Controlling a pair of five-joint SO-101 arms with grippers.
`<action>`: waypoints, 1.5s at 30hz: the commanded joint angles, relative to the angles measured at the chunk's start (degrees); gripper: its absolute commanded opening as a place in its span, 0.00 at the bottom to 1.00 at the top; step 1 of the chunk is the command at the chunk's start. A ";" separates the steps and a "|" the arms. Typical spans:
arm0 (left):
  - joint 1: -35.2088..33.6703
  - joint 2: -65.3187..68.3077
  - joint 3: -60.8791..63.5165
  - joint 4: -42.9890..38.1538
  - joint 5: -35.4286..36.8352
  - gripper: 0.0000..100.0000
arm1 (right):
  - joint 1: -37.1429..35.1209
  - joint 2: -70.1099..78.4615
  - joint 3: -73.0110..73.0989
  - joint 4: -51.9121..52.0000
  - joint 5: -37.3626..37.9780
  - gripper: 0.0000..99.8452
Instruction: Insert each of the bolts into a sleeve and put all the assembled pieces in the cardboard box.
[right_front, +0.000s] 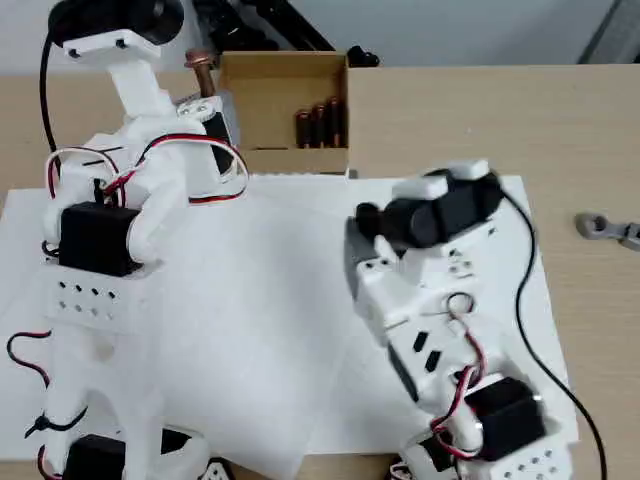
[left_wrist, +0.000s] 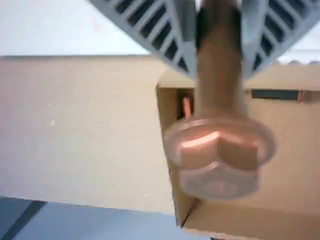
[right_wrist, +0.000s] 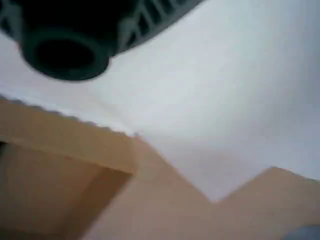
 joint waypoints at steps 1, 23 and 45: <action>0.53 -2.11 -2.24 -1.85 -0.35 0.00 | -4.44 -3.21 6.24 -9.10 -1.05 0.00; 15.38 -8.09 -1.89 -0.70 -4.13 0.00 | -10.51 -3.74 25.14 -38.20 6.77 0.00; 15.38 -29.10 29.76 -16.18 -0.79 0.00 | -10.51 -3.30 25.14 -43.30 6.86 0.00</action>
